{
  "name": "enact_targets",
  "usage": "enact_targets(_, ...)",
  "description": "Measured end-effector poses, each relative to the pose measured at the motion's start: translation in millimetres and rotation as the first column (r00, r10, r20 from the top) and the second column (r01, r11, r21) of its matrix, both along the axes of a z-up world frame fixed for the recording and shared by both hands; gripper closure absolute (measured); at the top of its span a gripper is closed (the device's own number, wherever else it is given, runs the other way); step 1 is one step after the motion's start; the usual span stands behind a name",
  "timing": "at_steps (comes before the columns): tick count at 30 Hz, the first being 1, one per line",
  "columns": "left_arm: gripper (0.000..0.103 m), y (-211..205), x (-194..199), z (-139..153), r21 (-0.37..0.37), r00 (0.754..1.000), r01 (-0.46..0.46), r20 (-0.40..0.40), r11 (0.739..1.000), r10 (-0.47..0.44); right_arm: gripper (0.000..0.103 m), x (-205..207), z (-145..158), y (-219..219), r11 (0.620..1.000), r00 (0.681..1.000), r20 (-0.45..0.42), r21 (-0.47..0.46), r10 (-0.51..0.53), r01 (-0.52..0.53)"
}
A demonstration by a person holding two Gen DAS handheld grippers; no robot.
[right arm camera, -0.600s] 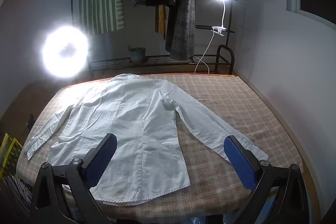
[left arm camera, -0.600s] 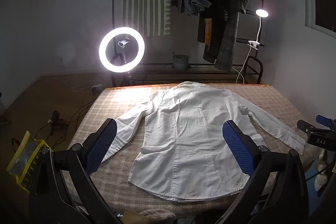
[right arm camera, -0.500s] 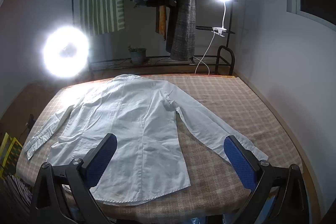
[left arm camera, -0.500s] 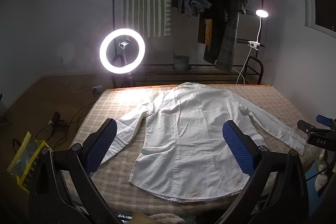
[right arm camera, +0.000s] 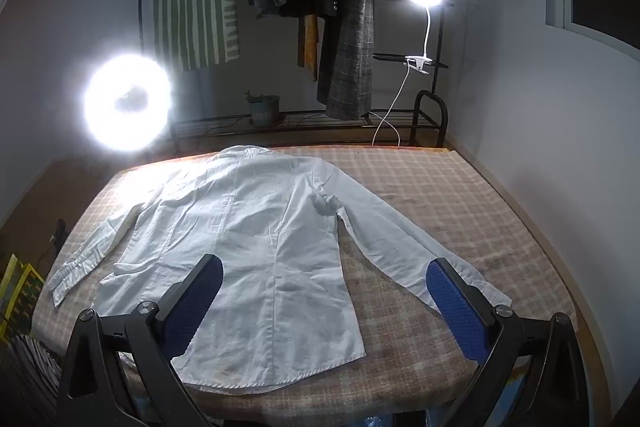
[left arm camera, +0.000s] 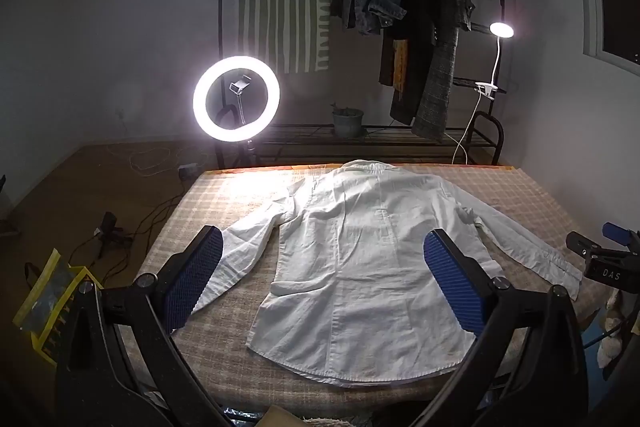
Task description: Fold small clothes
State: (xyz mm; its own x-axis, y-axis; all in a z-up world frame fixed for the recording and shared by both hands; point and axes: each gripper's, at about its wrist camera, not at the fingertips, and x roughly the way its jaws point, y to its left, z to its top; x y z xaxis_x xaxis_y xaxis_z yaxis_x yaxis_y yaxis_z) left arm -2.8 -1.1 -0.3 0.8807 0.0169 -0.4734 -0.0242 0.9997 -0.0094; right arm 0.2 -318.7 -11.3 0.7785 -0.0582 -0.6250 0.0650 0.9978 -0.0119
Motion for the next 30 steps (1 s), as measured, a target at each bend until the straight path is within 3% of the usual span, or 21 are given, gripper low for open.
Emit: enact_targets(30, 0.001, 8.6, -0.2, 7.0, -0.010, 1.000, -0.009, -0.002, 1.000, 0.009, 0.000, 1.7, -1.2, 5.6, 1.000, 1.000, 0.003, -0.002, 0.004, -0.004)
